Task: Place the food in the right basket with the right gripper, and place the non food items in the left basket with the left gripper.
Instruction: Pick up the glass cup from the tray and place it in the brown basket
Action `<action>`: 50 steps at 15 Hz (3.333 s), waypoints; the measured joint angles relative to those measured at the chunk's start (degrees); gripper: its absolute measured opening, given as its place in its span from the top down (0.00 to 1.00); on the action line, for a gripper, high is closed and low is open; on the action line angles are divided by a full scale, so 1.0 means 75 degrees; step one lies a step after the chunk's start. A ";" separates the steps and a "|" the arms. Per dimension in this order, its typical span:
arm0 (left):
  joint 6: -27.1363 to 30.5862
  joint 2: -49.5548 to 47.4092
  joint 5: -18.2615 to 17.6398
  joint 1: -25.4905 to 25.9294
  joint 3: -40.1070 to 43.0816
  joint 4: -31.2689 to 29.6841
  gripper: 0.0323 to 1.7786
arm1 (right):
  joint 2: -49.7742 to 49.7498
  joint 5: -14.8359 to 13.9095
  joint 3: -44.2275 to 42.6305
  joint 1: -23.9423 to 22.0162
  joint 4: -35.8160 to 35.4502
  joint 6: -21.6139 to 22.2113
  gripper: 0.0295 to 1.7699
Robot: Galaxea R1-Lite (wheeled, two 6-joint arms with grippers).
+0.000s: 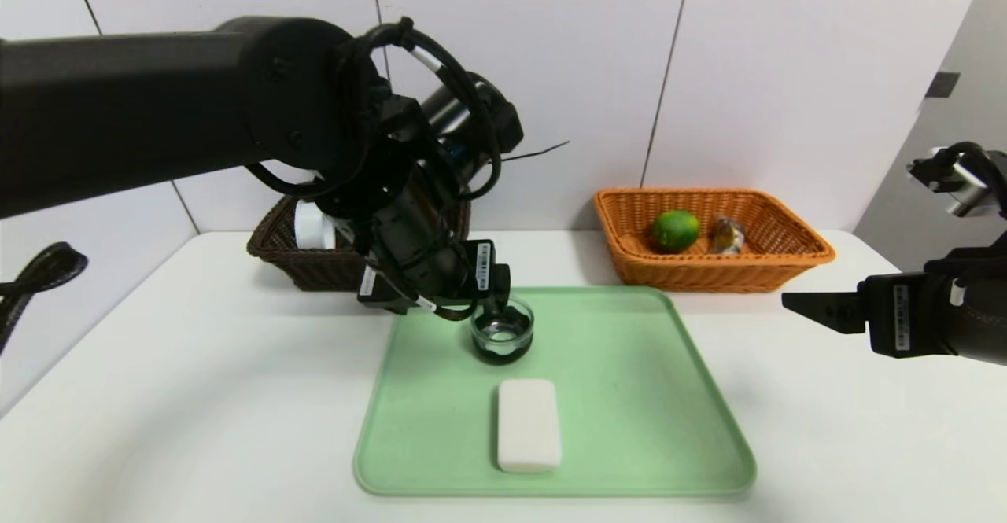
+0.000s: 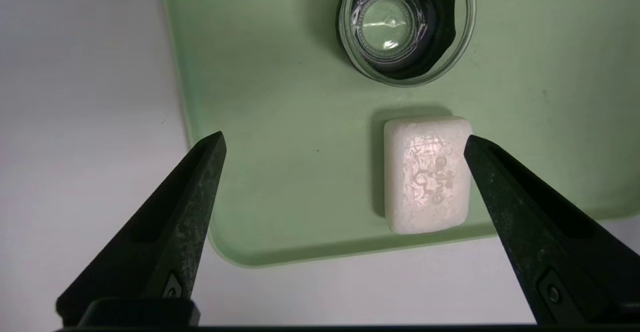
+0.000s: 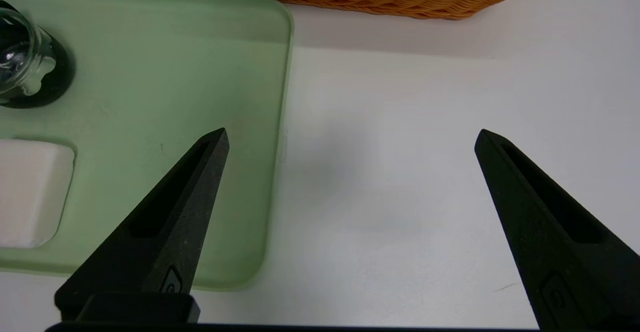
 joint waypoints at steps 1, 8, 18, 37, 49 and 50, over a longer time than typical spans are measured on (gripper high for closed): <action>0.0111 0.0148 0.0000 0.0052 -0.0007 -0.0174 0.05 | 0.0018 0.0000 0.0005 0.0000 -0.0008 0.0107 0.04; 0.0736 0.0975 0.0003 0.0577 -0.0026 -0.0795 0.05 | -0.0008 0.0005 0.0156 0.0000 -0.0020 0.0224 0.04; 0.0805 0.1591 0.0003 0.0593 -0.0029 -0.1096 0.05 | -0.0034 0.0000 0.0302 0.0000 -0.0067 0.0265 0.04; 0.0865 0.1713 0.0000 0.0559 -0.0026 -0.1112 0.95 | -0.0154 0.0000 0.0364 -0.0002 -0.0063 0.0236 0.04; 0.2371 -0.0944 -0.0109 0.1110 -0.0091 -0.3412 0.96 | -0.0192 0.0000 0.0891 -0.0031 -0.0226 0.0257 0.04; 0.2474 -0.0977 -0.0109 0.1437 -0.0091 -0.3555 0.96 | -0.0195 0.0000 0.0902 -0.0037 -0.0224 0.0260 0.04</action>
